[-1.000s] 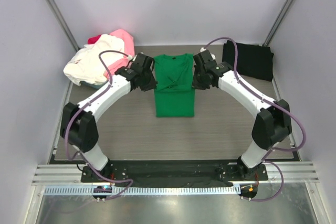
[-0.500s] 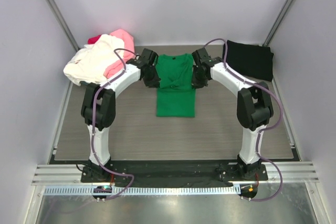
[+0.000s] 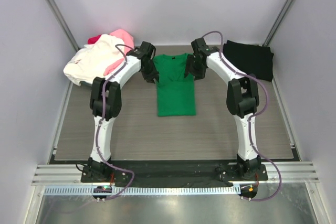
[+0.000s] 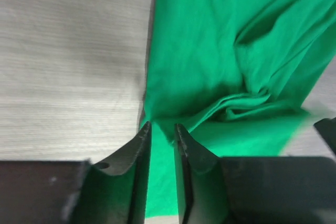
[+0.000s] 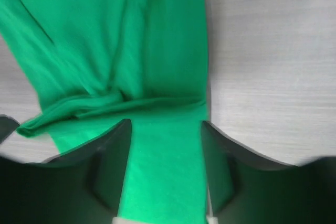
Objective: Fold and stack the t-shirts
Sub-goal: Fold the tshirt
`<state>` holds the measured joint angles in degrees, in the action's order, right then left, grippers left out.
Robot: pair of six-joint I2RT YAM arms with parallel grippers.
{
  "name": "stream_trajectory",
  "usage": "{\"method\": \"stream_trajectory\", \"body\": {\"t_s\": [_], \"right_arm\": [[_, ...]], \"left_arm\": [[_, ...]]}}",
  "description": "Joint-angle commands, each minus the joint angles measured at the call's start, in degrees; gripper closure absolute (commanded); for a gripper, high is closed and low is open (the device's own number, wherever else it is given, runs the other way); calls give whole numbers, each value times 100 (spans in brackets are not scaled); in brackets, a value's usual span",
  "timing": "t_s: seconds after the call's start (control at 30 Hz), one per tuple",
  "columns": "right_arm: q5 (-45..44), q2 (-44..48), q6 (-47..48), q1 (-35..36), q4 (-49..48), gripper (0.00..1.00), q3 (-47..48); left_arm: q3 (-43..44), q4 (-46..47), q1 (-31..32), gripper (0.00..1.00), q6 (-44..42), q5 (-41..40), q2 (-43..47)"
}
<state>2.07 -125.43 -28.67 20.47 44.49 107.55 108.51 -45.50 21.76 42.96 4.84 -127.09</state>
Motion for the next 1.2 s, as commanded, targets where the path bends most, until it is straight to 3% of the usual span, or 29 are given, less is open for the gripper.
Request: {"method": "stream_trajectory", "body": {"t_s": [0.0, 0.07, 0.13, 0.37, 0.43, 0.5, 0.7, 0.97, 1.17], "right_arm": [[172, -455, 264, -210, 620, 37, 1560], [101, -457, 326, -263, 1149, 32, 2110], [49, -81, 353, -219, 1019, 32, 1789], [514, 1791, 125, 27, -106, 32, -1537], [715, 2466, 11, 45, -587, 32, -2331], [1022, 2864, -156, 45, -958, 31, -3465], [1797, 3630, -464, 45, -2040, 32, -5285], [1947, 3112, -315, 27, -2586, 39, -5543], [1903, 2761, -201, -87, -2700, 53, -5517]], "left_arm": [[916, -907, -250, 73, -104, 184, -149], [1068, -1181, -242, 71, -139, 70, 7], [761, -972, -172, 67, -156, -27, 577], [-1515, 31, 328, 66, 90, 139, 2125], [-2226, 320, 469, 61, 142, 157, 2519], [-3024, 611, 671, 48, 195, 201, 2802], [-4556, 1718, 777, 45, 607, 377, 3541], [-5357, 2572, 777, 48, 925, 535, 3533], [-5454, 2774, 777, 51, 1021, 492, 3340]]}}
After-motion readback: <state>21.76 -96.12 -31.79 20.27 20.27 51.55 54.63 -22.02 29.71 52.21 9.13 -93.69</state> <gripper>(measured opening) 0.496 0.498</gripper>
